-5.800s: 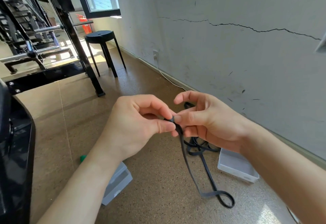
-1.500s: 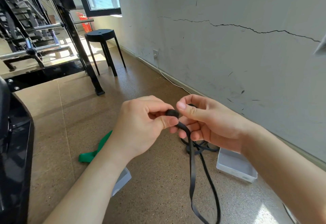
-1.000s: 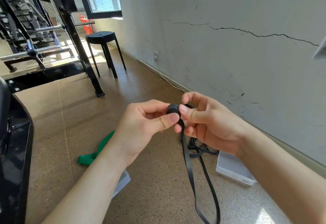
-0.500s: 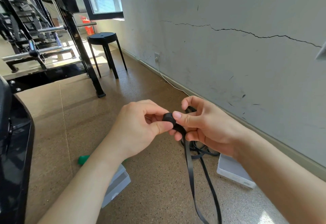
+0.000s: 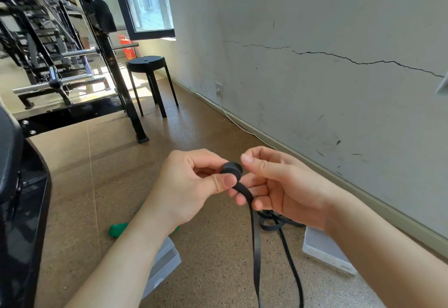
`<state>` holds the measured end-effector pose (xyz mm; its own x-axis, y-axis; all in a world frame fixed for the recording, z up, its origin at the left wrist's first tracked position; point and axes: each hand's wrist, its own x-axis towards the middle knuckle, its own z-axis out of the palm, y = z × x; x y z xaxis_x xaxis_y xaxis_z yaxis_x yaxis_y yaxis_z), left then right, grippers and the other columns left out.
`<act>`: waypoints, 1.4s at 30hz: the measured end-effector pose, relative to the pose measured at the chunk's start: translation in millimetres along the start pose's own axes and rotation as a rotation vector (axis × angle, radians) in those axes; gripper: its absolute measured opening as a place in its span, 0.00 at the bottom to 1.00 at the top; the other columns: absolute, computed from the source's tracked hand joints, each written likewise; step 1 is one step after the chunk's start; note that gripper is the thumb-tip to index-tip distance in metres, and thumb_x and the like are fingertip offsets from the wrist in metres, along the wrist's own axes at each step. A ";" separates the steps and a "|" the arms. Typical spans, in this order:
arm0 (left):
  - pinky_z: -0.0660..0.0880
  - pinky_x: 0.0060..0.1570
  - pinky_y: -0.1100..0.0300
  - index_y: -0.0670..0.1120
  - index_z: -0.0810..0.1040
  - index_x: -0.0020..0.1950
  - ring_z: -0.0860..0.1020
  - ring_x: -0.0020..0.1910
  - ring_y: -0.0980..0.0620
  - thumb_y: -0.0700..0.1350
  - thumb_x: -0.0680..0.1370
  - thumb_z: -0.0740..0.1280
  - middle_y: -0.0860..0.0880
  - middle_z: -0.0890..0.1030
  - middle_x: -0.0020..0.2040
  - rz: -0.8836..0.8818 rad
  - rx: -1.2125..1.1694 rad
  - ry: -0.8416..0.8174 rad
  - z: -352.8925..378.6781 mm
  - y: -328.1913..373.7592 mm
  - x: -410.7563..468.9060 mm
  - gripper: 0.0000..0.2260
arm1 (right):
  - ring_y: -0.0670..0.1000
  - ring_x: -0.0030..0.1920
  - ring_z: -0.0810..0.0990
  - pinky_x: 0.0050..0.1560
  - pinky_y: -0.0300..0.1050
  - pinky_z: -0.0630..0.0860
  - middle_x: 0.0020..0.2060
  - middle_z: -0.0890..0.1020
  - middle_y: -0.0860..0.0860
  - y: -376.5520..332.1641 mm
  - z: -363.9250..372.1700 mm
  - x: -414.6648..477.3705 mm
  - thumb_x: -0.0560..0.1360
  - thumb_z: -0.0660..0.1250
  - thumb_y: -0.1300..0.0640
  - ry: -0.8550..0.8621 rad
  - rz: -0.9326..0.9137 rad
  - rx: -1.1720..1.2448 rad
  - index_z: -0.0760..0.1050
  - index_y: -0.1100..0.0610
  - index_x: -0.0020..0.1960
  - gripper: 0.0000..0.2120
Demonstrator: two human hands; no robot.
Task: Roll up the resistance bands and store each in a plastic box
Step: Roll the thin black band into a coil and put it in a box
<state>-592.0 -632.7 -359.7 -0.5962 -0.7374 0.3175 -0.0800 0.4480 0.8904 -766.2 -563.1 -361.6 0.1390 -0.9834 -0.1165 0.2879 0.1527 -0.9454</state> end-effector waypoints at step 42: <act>0.79 0.45 0.61 0.52 0.85 0.44 0.84 0.41 0.55 0.36 0.71 0.73 0.54 0.86 0.39 -0.157 0.101 0.165 9.6 1.6 3.4 0.11 | 0.52 0.41 0.84 0.45 0.49 0.82 0.42 0.85 0.51 1.4 6.6 -2.8 0.67 0.79 0.58 0.240 -0.204 -0.714 0.72 0.47 0.54 0.21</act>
<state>-601.7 -629.7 -360.3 -0.4322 -0.8710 0.2337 -0.2459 0.3632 0.8987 -759.9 -559.6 -360.6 -0.0833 -0.9920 0.0948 -0.4052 -0.0532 -0.9127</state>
